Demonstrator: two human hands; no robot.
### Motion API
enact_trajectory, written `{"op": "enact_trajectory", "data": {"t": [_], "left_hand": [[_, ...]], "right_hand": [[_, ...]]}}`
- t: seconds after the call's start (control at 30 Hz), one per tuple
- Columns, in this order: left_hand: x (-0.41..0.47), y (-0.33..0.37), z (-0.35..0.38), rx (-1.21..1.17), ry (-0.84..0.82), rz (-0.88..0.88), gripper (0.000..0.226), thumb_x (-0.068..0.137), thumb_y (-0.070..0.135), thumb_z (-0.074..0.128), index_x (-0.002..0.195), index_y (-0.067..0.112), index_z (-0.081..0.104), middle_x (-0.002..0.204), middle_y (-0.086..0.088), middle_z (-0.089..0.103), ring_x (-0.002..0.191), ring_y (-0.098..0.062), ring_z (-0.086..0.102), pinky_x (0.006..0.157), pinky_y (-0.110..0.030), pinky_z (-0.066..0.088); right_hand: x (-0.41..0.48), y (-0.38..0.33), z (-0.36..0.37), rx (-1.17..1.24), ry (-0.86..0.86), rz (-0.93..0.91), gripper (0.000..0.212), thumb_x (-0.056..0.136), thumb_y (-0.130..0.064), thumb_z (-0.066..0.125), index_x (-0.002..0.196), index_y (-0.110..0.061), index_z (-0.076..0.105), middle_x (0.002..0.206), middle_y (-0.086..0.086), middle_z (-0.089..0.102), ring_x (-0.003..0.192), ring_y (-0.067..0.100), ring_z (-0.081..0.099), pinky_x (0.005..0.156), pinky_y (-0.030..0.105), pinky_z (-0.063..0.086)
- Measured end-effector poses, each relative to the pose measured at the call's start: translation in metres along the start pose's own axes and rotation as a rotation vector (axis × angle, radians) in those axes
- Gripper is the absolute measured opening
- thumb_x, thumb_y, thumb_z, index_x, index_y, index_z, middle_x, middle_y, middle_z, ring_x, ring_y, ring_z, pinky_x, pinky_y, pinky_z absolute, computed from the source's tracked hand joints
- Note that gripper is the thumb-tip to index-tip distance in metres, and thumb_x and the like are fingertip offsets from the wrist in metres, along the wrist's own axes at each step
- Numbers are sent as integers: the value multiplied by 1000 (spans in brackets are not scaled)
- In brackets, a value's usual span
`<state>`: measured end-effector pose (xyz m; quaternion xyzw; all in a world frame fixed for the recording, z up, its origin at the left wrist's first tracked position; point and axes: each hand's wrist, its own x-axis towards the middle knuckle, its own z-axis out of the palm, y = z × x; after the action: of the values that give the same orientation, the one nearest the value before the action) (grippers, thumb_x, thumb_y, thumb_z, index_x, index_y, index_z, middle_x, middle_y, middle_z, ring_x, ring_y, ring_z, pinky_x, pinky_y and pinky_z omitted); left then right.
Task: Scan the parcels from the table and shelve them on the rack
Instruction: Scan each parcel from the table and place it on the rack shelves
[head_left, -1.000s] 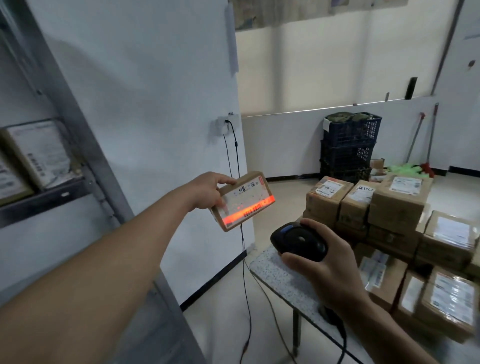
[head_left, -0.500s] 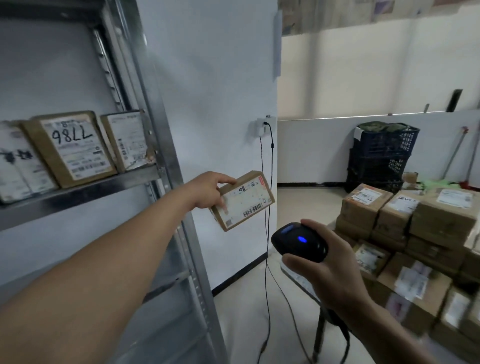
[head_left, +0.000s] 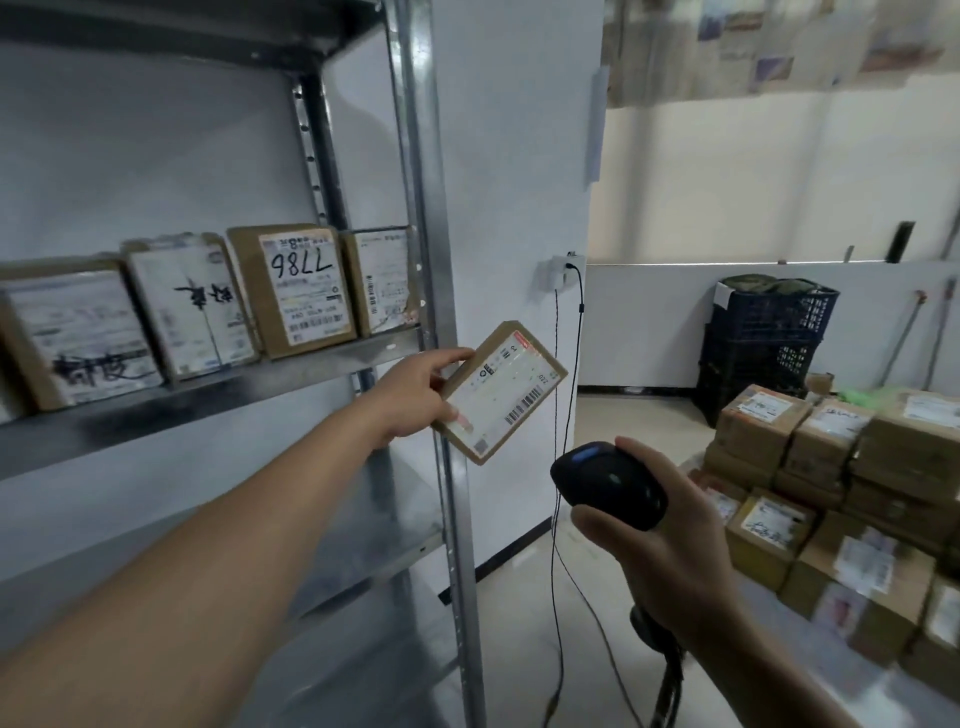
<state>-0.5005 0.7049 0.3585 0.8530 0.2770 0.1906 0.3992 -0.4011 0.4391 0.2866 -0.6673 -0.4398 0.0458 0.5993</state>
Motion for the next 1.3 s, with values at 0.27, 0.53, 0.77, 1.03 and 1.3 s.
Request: {"op": "enact_trajectory", "data": {"t": [0.27, 0.53, 0.77, 1.03, 1.3], "left_hand": [[-69, -37, -47, -101, 98, 25, 82, 83, -6, 73, 142, 37, 37, 105, -5, 57, 93, -18, 63, 63, -19, 55], [-129, -54, -108, -138, 277, -1, 80, 84, -4, 72, 139, 42, 37, 111, -14, 59, 101, -30, 66, 85, -48, 61], [-191, -58, -144, -103, 426, -35, 89, 82, 0, 77, 147, 39, 32, 117, -8, 61, 102, -19, 64, 78, -37, 63], [-258, -65, -172, -90, 581, -76, 90, 80, 0, 78, 148, 37, 31, 120, 1, 67, 113, -19, 63, 90, -49, 59], [-314, -75, -218, -114, 732, -94, 90, 83, -3, 75, 149, 37, 29, 112, -9, 62, 106, -25, 66, 77, -40, 63]], "right_hand": [[-27, -47, 55, 36, 17, -57, 57, 58, -56, 74, 111, -49, 53, 103, -23, 67, 92, 5, 67, 68, 27, 58], [-27, -79, 100, 61, -61, -87, 60, 72, -9, 87, 106, -47, 56, 91, -29, 69, 93, -10, 63, 70, 6, 51], [-30, -101, 134, 165, -164, -79, 64, 73, -13, 87, 128, -32, 60, 109, -15, 71, 102, 1, 65, 79, 11, 47], [-41, -124, 165, 219, -277, -80, 69, 74, -15, 88, 135, -27, 58, 110, -18, 65, 106, 14, 62, 94, 29, 49], [-56, -161, 206, 299, -365, -81, 63, 74, -14, 88, 125, -34, 57, 108, -26, 62, 99, -8, 57, 93, 28, 43]]}}
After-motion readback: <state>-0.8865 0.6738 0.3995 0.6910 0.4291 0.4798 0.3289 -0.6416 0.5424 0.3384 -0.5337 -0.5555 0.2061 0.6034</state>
